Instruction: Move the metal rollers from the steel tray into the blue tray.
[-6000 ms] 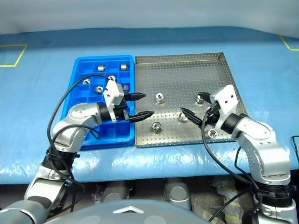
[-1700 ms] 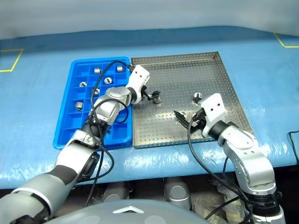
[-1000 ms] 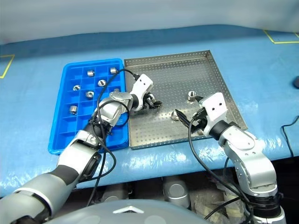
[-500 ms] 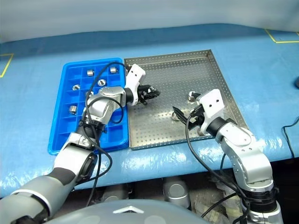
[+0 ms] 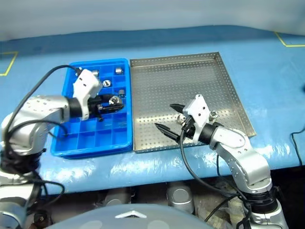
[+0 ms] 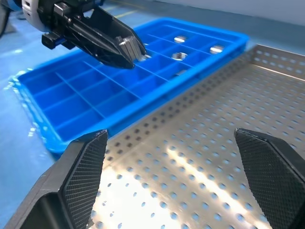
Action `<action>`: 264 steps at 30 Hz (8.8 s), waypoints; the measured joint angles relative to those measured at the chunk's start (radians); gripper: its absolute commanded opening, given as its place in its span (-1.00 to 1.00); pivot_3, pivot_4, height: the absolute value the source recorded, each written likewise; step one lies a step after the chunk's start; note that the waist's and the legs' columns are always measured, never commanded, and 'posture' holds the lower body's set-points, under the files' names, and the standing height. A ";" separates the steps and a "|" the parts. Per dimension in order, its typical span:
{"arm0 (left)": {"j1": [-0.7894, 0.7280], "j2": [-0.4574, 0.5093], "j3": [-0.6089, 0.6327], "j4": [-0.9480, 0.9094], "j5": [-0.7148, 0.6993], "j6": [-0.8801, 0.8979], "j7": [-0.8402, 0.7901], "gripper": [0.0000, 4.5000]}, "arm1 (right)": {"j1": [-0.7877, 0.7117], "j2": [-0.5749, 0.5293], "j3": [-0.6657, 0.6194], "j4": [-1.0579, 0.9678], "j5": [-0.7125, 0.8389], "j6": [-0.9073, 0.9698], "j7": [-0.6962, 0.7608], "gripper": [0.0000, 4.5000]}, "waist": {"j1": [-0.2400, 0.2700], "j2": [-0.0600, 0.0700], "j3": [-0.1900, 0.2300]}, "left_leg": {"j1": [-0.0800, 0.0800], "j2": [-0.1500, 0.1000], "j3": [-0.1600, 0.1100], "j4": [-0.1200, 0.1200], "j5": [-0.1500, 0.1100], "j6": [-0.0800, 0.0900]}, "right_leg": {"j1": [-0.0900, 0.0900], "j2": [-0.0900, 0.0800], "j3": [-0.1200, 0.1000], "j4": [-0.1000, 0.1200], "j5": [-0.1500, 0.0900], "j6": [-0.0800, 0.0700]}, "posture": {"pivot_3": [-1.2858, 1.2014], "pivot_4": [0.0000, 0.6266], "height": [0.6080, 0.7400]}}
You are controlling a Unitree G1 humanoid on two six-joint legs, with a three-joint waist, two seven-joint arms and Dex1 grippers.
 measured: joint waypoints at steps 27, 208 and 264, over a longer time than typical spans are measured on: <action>0.463 0.078 0.313 -0.230 -0.071 0.187 0.248 0.65 | -0.129 0.049 0.163 0.076 0.027 -0.019 0.096 1.00 | 0.115 -0.003 0.001 | 0.002 0.001 -0.002 -0.002 0.000 0.000 | 0.000 -0.001 -0.004 0.000 -0.005 -0.010 | 0.13 -0.52 1.00; -0.125 -0.324 -0.345 0.379 0.085 -0.464 -0.056 1.00 | -0.379 0.261 -0.113 0.743 -0.360 -0.062 -0.443 0.06 | -0.042 0.003 -0.003 | 0.001 -0.001 0.002 0.000 -0.001 0.001 | 0.000 0.000 0.002 0.002 0.000 0.000 | -0.04 -0.52 1.00; 0.047 -0.204 -0.166 0.113 -0.034 -0.313 0.048 1.00 | -0.305 0.170 -0.139 0.705 -0.382 0.065 -0.403 -0.24 | 0.042 0.003 -0.002 | 0.001 -0.001 0.002 0.000 -0.001 0.001 | 0.000 0.000 0.001 0.000 -0.001 -0.001 | 0.02 -0.52 1.00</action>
